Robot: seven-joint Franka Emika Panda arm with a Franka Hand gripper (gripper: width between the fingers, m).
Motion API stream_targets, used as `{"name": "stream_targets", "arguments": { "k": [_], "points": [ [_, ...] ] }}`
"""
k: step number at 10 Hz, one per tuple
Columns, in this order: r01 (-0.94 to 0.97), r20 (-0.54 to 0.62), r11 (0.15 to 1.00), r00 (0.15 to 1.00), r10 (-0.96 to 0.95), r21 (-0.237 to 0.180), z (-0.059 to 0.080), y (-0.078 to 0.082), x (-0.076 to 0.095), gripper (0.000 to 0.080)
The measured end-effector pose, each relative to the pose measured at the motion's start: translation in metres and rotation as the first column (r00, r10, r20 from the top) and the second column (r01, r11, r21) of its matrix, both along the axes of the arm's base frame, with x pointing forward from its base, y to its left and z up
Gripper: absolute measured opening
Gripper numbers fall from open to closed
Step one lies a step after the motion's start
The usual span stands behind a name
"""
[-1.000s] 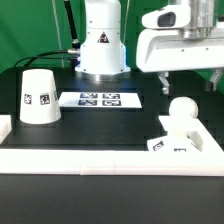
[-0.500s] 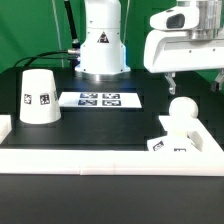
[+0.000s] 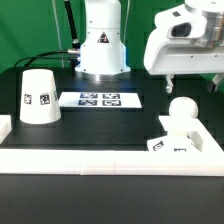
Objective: Assemble lamp
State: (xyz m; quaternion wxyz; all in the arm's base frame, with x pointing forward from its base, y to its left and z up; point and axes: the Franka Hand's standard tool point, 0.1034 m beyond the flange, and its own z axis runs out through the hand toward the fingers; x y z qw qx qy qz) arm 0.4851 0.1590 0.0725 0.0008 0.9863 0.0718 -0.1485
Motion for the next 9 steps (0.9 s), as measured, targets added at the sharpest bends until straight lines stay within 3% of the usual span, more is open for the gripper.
{"name": "stream_targets", "arguments": {
  "k": [2,7,9],
  "points": [
    [-0.023,-0.120,1.000,0.992,0.024,0.007,-0.005,0.000,0.001,0.0699],
    [-0.036,-0.442,0.998,0.897,0.010,-0.049,-0.013,-0.006,-0.010,0.0699],
    [-0.038,-0.521,0.997,0.853,-0.003,-0.067,-0.018,-0.006,-0.011,0.0699]
  ]
}}
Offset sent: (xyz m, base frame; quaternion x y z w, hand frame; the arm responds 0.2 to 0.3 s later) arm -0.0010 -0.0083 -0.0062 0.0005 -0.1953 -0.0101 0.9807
